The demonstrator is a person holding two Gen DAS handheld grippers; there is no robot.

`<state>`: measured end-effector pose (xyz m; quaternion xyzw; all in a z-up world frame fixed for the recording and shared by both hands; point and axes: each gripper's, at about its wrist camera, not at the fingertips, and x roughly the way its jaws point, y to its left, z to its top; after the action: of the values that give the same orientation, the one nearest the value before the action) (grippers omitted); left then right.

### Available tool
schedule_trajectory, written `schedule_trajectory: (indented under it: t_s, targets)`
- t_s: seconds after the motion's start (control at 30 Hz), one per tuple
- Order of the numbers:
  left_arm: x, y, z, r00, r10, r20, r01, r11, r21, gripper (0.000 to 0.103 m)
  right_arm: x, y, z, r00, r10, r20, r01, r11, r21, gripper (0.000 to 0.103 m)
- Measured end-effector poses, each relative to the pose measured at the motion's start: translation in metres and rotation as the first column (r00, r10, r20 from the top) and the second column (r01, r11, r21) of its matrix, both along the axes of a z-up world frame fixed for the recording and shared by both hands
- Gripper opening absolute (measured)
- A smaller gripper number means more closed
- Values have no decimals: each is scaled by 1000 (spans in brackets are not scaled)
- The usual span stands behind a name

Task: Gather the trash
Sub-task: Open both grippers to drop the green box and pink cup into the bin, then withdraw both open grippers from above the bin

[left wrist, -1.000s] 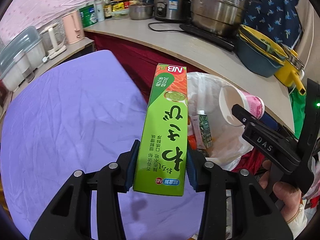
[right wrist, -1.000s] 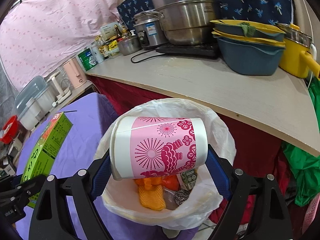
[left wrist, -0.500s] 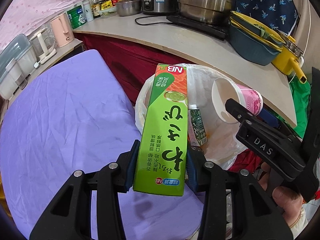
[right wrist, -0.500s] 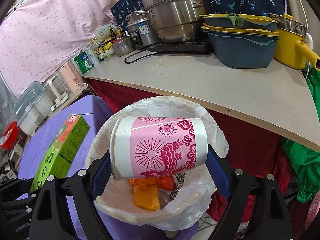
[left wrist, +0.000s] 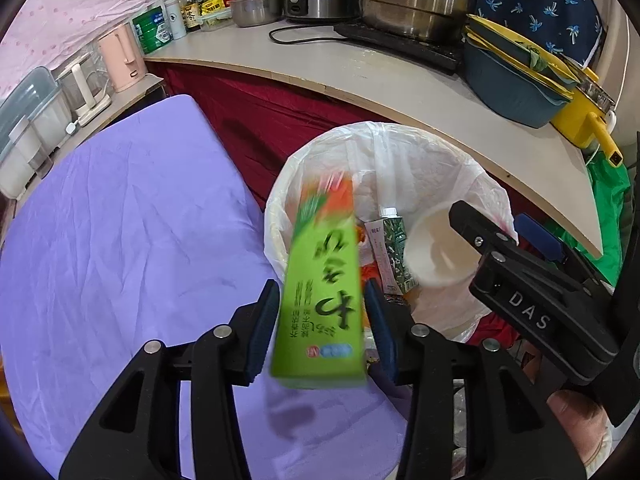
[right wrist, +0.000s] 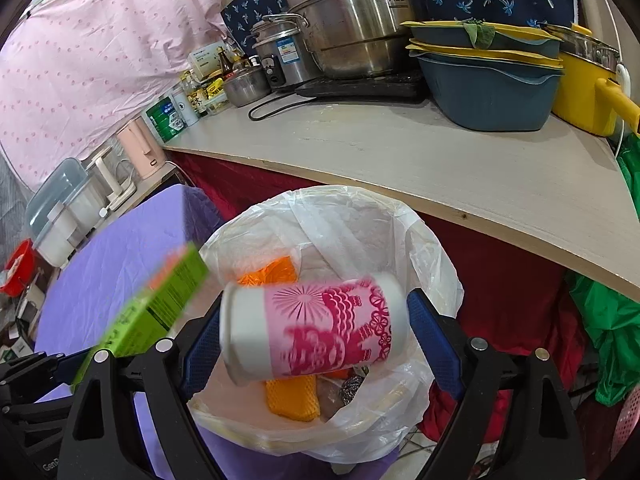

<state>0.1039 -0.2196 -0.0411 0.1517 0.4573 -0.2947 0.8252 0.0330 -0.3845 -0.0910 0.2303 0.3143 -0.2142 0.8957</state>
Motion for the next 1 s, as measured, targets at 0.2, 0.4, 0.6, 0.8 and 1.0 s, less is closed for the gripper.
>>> schedule_trajectory:
  t_s: [0.2, 0.4, 0.6, 0.8, 1.0]
  targets:
    - [5, 8, 1, 1000, 27, 6, -27, 1000, -1, 54, -4, 3, 6, 1000, -1, 12, 1, 1000, -7, 84]
    - [8, 17, 4, 999, 47, 10, -47, 999, -9, 54, -5, 6, 18, 1000, 8, 28, -8, 1000, -22, 84]
    - [7, 27, 10, 997, 66, 25, -66, 998, -23, 57, -6, 18, 29, 999, 28, 27, -26, 998, -64, 84]
    - [5, 38, 14, 996, 81, 40, -80, 996, -30, 59, -9, 36, 40, 998, 59, 19, -56, 992, -117, 84]
    - [1, 51, 20, 993, 104, 61, -102, 994, -36, 67, -16, 52, 49, 997, 81, 8, -79, 986, -145, 84]
